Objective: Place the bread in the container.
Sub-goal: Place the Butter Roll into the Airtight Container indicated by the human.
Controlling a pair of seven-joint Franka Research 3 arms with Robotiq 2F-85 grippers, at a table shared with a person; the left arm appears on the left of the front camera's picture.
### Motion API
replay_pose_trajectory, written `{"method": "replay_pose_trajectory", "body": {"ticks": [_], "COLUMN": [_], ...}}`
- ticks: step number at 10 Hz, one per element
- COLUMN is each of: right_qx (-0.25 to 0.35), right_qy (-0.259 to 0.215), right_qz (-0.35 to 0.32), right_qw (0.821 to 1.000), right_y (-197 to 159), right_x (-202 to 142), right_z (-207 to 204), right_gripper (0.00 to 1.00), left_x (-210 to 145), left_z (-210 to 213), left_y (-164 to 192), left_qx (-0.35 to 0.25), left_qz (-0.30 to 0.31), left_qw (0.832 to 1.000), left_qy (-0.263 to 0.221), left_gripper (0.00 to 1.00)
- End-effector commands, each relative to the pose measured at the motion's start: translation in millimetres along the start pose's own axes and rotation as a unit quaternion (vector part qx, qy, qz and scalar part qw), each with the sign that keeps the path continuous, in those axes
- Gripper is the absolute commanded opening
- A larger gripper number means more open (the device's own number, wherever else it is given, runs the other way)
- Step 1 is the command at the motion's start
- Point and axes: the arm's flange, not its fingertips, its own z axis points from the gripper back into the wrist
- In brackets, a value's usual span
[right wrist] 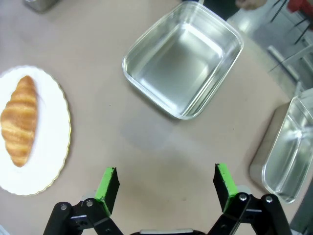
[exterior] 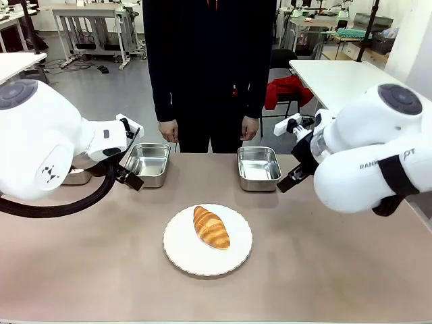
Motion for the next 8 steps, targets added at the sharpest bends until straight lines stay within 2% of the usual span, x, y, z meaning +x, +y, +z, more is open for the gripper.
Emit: {"method": "replay_pose_trajectory", "body": {"ticks": [1, 2, 3, 5, 6, 8], "right_qx": [0.033, 0.042, 0.059, 0.076, 0.089, 0.098], "right_qy": [-0.026, -0.041, -0.055, -0.077, -0.088, -0.123], "right_qz": [0.012, 0.008, 0.001, -0.005, 0.0, -0.008], "right_qw": [0.999, 0.998, 0.997, 0.994, 0.992, 0.987], "right_y": [-55, -83, -117, -173, -194, -214], "right_x": [31, 38, 34, 4, -14, -42], "right_z": [46, 64, 81, 94, 93, 84], "right_gripper": [1.0, 1.0, 1.0, 1.0, 1.0, 1.0], "left_x": [22, 30, 34, 24, 12, -15], "left_z": [46, 65, 87, 112, 114, 119], "left_y": [39, 56, 83, 153, 188, 234], "left_qx": [-0.042, -0.046, -0.057, -0.087, -0.122, -0.101], "left_qz": [-0.028, -0.049, -0.057, -0.058, -0.084, -0.129], "left_qw": [0.999, 0.997, 0.997, 0.995, 0.989, 0.984], "left_qy": [0.01, 0.027, 0.022, -0.004, -0.018, -0.071], "left_gripper": [1.0, 1.0, 1.0, 1.0, 1.0, 1.0]}}
